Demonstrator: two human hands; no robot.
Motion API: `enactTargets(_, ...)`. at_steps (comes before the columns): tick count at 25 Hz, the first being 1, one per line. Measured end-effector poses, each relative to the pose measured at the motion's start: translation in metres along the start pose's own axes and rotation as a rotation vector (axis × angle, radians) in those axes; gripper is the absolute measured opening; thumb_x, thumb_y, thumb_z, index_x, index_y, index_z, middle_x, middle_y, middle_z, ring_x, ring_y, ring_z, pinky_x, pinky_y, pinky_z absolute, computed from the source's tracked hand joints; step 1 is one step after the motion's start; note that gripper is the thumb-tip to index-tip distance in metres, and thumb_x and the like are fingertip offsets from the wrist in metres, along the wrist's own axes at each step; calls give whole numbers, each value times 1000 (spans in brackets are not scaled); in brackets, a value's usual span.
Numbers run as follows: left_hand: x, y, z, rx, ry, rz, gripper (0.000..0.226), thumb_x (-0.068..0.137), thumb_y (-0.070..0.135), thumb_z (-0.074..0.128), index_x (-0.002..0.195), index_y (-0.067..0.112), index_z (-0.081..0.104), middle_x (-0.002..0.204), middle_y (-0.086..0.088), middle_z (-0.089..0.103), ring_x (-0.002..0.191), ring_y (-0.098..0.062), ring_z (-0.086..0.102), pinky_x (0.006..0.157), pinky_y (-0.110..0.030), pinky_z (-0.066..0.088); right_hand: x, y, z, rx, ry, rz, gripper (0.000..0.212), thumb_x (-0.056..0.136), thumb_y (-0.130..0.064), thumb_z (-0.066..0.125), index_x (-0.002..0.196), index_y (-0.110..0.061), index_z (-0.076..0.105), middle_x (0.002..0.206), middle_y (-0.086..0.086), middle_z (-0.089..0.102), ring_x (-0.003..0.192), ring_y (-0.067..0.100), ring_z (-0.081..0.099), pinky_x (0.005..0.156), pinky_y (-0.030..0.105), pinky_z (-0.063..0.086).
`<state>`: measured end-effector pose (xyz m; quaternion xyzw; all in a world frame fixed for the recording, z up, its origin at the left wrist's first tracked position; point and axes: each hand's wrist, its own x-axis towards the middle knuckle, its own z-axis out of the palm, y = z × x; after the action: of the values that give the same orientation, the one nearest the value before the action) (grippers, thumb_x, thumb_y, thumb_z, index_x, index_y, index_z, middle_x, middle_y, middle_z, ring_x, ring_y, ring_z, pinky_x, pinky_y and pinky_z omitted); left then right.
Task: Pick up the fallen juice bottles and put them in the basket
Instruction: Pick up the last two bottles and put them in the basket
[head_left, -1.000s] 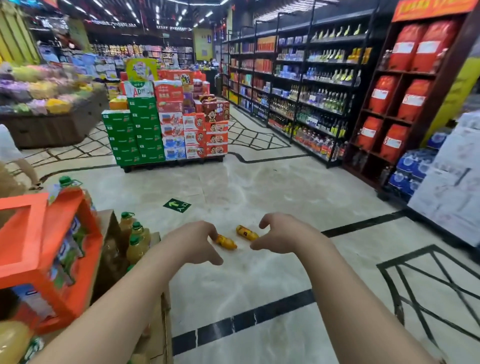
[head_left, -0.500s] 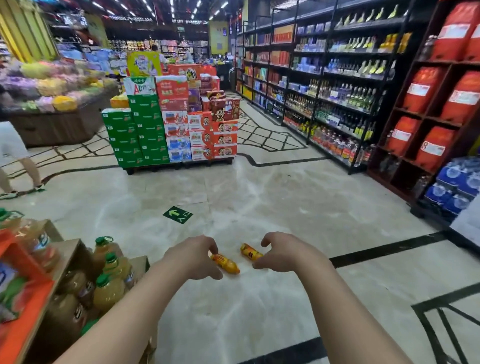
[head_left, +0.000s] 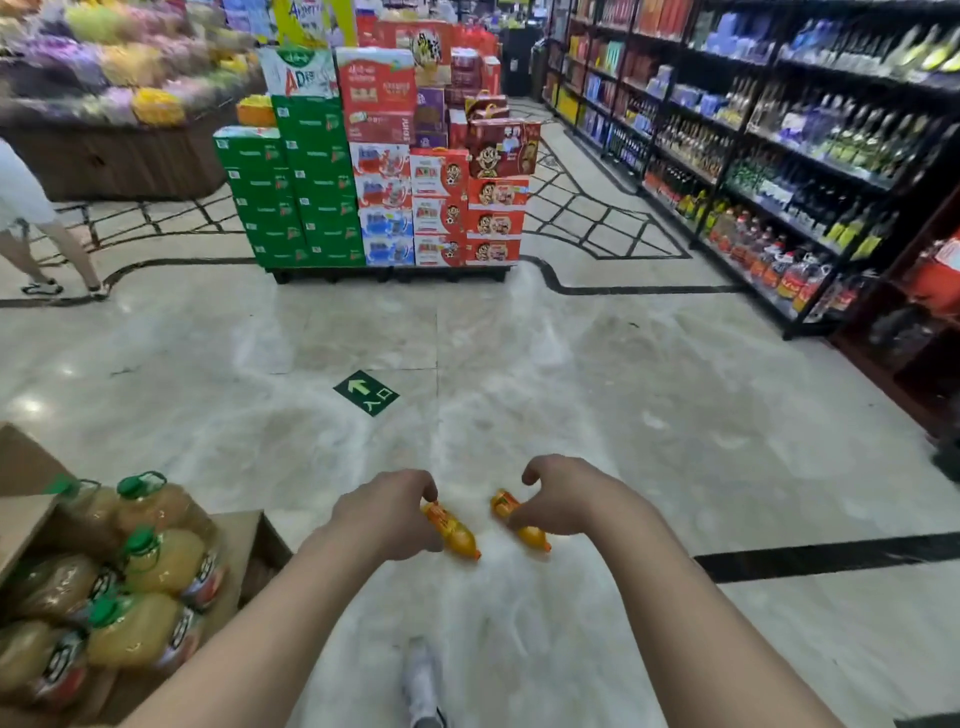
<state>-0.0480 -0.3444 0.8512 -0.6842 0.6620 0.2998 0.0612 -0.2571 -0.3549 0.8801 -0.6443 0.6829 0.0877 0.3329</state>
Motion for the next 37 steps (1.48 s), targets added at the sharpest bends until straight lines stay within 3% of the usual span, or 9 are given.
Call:
enactTargets(5, 186, 10, -4, 79, -55, 39, 65, 79, 39, 72, 140, 39, 48, 133, 7, 58, 113, -18, 62, 85, -33, 50, 169, 8, -35, -24, -67, 77, 68, 84, -48, 75, 143, -26, 52, 141, 1, 55, 122, 24, 57, 100, 40, 50)
enactTargets(11, 364, 14, -21, 143, -147, 33, 69, 85, 33, 70, 146, 35, 40, 127, 4, 57, 111, -22, 62, 76, -32, 41, 340, 10, -67, 32, -103, 130, 67, 87, -46, 72, 146, -28, 46, 141, 2, 54, 126, 24, 54, 98, 39, 49)
enactTargets(17, 517, 18, 27, 202, -188, -75, 51, 88, 32, 63, 137, 29, 46, 119, 0, 56, 106, -26, 62, 71, -33, 39, 506, 62, -54, 85, -196, 196, 52, 86, -43, 67, 133, -25, 54, 126, 0, 61, 112, 23, 59, 91, 39, 53)
enactTargets(23, 677, -5, 173, 62, -261, -295, 56, 91, 47, 65, 139, 28, 43, 123, -1, 55, 112, -27, 60, 73, -35, 41, 691, 134, 45, 274, -354, 173, 66, 83, -51, 75, 139, -23, 55, 131, 0, 60, 113, 20, 59, 88, 33, 49)
enactTargets(29, 786, -50, 328, -222, -247, -522, 71, 81, 54, 75, 137, 21, 45, 114, -3, 51, 115, -32, 59, 85, -40, 48, 813, 199, 188, 423, -341, 213, 74, 85, -49, 76, 147, -20, 48, 141, 4, 56, 124, 23, 57, 99, 39, 49)
enactTargets(32, 820, -82, 415, -343, -235, -650, 83, 78, 58, 79, 139, 15, 42, 133, -15, 50, 120, -39, 56, 97, -51, 51, 861, 236, 268, 407, -317, 254, 76, 86, -49, 76, 148, -18, 45, 143, 6, 55, 126, 27, 55, 101, 41, 48)
enactTargets(37, 859, -133, 528, -459, -234, -829, 107, 82, 54, 79, 157, 10, 16, 151, -21, 31, 134, -45, 44, 104, -49, 44, 927, 289, 385, 201, -185, 281, 80, 84, -48, 76, 147, -14, 41, 139, 15, 46, 128, 36, 47, 101, 46, 46)
